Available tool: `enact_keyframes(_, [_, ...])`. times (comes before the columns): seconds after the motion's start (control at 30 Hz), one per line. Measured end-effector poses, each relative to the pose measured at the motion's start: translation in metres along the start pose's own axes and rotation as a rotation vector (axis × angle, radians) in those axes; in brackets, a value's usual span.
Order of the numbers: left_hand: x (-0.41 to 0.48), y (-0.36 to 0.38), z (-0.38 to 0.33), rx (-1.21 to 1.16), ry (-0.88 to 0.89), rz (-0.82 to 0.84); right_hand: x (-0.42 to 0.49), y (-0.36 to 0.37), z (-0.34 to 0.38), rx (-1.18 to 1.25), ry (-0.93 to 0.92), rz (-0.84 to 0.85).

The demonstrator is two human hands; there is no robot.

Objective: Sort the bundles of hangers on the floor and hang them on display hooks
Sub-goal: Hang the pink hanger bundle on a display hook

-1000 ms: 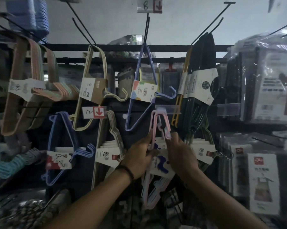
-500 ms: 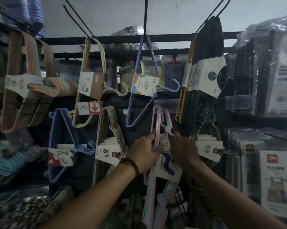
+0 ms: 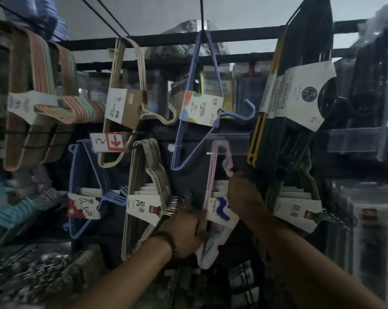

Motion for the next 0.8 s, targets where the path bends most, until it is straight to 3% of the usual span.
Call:
enact_keyframes(0.13, [-0.013, 0.019, 0.014, 0.046, -0.031, -0.008, -0.019, -0.005, 0.000, 0.056, -0.013, -0.133])
enact_keyframes(0.23, [-0.039, 0.033, 0.029, -0.038, -0.105, 0.014, -0.045, -0.017, 0.003, 0.360, 0.003, -0.295])
enact_keyframes(0.3, [-0.068, 0.033, 0.035, -0.116, -0.154, 0.017, -0.068, -0.017, 0.018, 0.549, -0.044, -0.308])
enact_keyframes(0.37, [-0.110, 0.040, 0.052, -0.096, -0.247, 0.037, -0.093, -0.011, 0.048, 0.549, -0.142, -0.276])
enact_keyframes(0.47, [-0.193, 0.051, 0.078, -0.016, -0.414, 0.133, -0.140, 0.002, 0.112, 0.437, -0.358, -0.043])
enact_keyframes(0.57, [-0.301, 0.059, 0.096, -0.163, -0.638, 0.261, -0.205, 0.025, 0.184, 0.413, -0.610, 0.277])
enact_keyframes(0.7, [-0.485, 0.082, 0.094, -0.355, -0.920, 0.422, -0.343, 0.049, 0.287, 0.396, -0.965, 0.556])
enact_keyframes(0.8, [-0.655, 0.113, 0.073, -0.351, -1.129, 0.357, -0.477, 0.060, 0.352, 0.383, -1.155, 0.742])
Point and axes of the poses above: each hand's wrist, its own x-axis towards the middle knuckle, its own y-axis out of the palm, z = x × y, the point moved 6 cm from there along x, towards the middle knuckle, and after that the axes turned 4 degrees about z, right-handed, at the moved point
